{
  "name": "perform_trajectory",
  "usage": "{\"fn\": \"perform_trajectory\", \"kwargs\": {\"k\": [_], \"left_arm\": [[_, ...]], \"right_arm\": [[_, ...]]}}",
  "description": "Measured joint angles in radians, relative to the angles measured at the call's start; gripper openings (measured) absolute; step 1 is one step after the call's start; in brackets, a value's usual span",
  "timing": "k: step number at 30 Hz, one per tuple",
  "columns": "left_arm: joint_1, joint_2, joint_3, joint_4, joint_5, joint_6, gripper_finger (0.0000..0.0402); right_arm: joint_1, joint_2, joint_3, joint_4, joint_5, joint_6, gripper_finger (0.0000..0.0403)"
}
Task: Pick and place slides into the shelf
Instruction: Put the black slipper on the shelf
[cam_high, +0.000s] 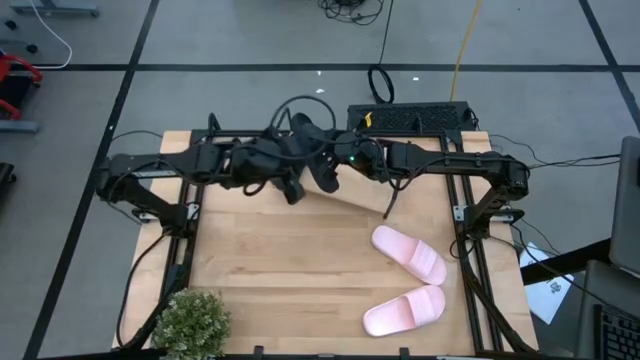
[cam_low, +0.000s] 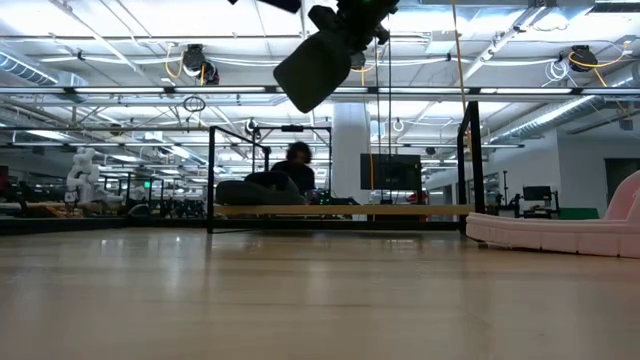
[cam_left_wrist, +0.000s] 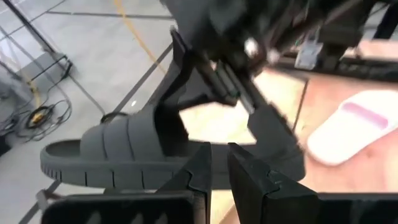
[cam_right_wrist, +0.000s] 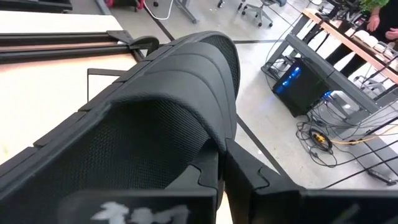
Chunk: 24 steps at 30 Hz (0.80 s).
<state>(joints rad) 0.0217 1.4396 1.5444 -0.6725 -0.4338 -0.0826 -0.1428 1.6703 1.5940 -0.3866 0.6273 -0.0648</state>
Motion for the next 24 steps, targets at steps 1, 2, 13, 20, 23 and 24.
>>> {"fn": "perform_trajectory", "kwargs": {"k": [1,2,13,20,23,24], "left_arm": [[0.0,0.006,0.0,-0.008,-0.011,0.001,0.0049],[0.0,0.013,0.0,-0.014,-0.022,0.002,0.0049],[0.004,0.022,0.0,-0.026,-0.16,0.029,0.0049],[0.039,0.022,0.0,-0.076,-0.194,-0.041,0.0049],[0.071,0.014,0.0,-0.089,-0.187,-0.129,0.0049],[0.08,0.008,0.0,-0.089,-0.169,-0.138,0.0049]], "right_arm": [[0.001,0.0,0.0,0.0,0.0,0.002,0.0],[0.003,0.0,0.0,-0.002,0.0,0.007,0.0],[0.005,0.0,0.0,0.008,-0.138,0.111,0.0],[0.006,0.0,0.0,0.007,-0.13,0.114,0.0],[0.007,0.0,0.0,-0.001,-0.13,0.114,0.0],[0.007,0.0,0.0,-0.001,-0.13,0.114,0.0]]}}
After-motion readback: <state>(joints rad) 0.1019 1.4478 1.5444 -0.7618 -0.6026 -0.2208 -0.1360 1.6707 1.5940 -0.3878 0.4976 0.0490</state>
